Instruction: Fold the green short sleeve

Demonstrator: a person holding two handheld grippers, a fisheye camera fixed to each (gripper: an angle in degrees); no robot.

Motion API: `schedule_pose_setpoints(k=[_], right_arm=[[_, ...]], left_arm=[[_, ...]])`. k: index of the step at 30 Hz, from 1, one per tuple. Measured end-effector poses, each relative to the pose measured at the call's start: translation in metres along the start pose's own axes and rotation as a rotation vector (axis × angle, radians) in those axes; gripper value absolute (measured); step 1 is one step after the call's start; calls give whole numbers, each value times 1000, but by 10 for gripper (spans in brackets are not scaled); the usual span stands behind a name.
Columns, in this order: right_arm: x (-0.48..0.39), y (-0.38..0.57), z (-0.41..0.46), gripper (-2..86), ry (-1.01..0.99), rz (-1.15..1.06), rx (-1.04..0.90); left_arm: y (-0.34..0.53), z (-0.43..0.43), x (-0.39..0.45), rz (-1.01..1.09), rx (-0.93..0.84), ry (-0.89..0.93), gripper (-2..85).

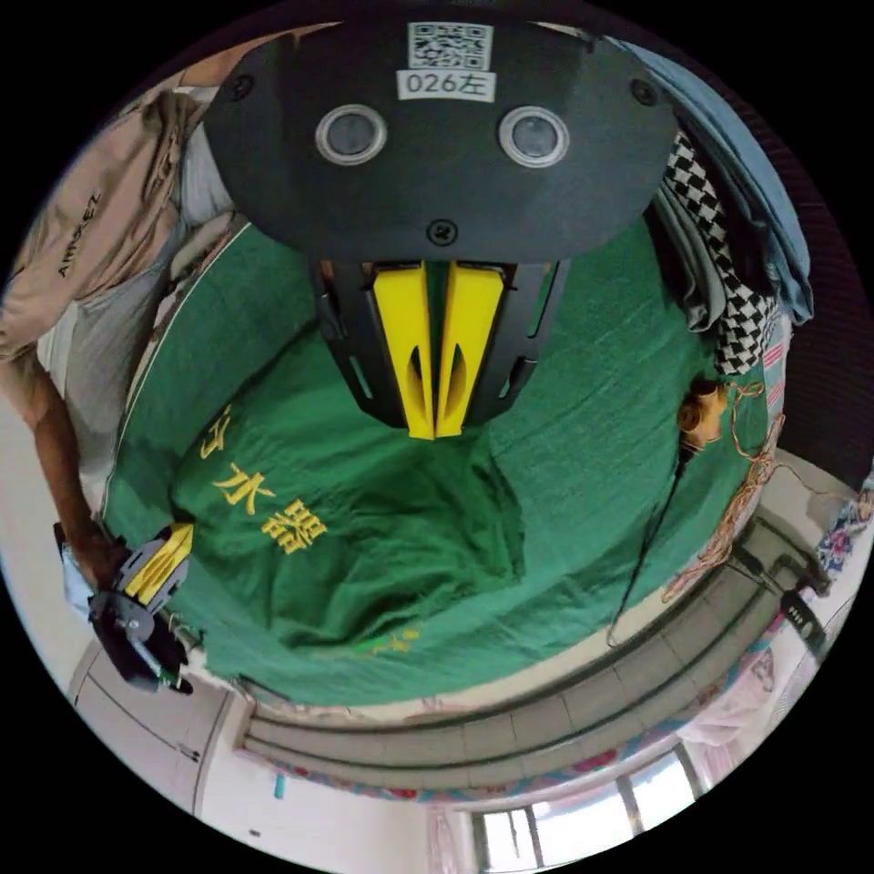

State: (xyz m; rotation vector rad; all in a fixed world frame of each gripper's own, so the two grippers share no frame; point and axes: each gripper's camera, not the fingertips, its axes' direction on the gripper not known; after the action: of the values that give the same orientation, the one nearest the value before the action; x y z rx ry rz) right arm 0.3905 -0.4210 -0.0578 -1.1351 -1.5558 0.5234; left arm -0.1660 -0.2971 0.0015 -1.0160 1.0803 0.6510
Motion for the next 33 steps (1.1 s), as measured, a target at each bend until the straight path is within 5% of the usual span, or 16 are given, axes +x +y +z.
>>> schedule_pose_setpoints(k=[6, 12, 21, 33], right_arm=[[61, 40, -48, 66, -48, 270, 407], [137, 81, -39, 127, -147, 498, 471], [211, 95, -3, 122, -463, 516, 562], [208, 57, 14, 112, -518, 418, 511]], left_arm=[[41, -33, -85, -319, 363, 59, 40], [15, 31, -125, -282, 166, 319, 196], [-4, 46, -118, -211, 45, 212, 163], [5, 37, -137, -226, 18, 329, 104]])
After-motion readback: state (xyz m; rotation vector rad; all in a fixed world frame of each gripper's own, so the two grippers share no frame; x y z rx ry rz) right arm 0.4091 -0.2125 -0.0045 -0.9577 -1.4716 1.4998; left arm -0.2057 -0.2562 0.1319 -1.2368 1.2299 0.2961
